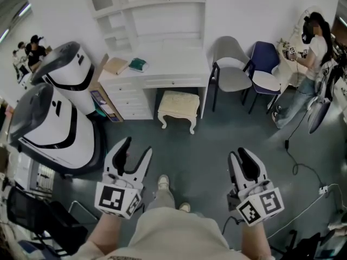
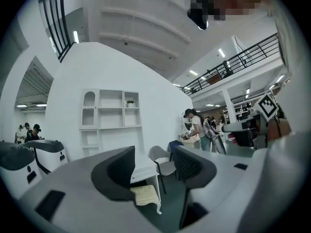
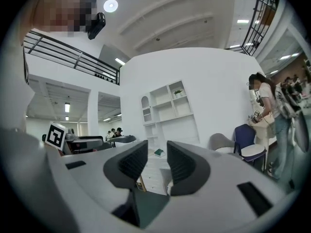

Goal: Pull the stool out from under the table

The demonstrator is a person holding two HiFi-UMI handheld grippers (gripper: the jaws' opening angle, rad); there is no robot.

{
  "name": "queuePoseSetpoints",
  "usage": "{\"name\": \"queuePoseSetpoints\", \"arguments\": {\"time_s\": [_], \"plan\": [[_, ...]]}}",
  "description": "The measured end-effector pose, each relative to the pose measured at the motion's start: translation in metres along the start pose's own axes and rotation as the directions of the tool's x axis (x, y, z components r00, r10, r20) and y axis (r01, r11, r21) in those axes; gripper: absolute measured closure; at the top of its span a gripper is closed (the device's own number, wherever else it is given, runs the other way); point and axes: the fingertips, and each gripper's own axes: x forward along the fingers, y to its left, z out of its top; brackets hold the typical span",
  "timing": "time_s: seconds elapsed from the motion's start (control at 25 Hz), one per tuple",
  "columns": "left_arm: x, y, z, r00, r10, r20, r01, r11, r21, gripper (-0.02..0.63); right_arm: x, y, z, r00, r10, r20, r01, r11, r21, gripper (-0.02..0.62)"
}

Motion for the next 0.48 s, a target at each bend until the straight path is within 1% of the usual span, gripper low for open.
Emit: {"name": "queuePoseSetpoints", "arguments": {"time_s": [0.04, 0.16, 0.24, 0.36, 0.48], "plan": [[0.002, 0.003, -0.001, 1.0, 0.007, 0.006, -0.007, 1.0, -0.003, 0.357, 0.001, -0.004, 0.001, 1.0, -0.012, 0.014, 0.012, 1.0, 0.011, 0.444], [0.008, 0.012, -0.012, 1.0, 0.021, 0.007, -0.021, 1.0, -0.008, 0.357, 0.009, -0.013, -0.004, 0.999, -0.034, 0.037, 0.033, 0.999, 0.034, 0.375], [0.016, 0.019, -0.021, 1.0, 0.022, 0.001, -0.022, 1.0, -0.016, 0.357, 0.018, -0.016, -0.012, 0.999, -0.039, 0.025, 0.039, 0.999, 0.024, 0.335], [0.033, 0.031, -0.031, 1.0, 0.019, -0.006, -0.019, 0.999, -0.031, 0.357, 0.038, -0.021, -0.026, 0.999, -0.042, -0.016, 0.042, 0.999, 0.004, 0.302], [0.056, 0.046, -0.039, 1.0, 0.013, -0.015, -0.013, 0.999, -0.038, 0.357, 0.063, -0.031, -0.04, 0.997, -0.051, -0.064, 0.051, 0.999, -0.004, 0.299]]}}
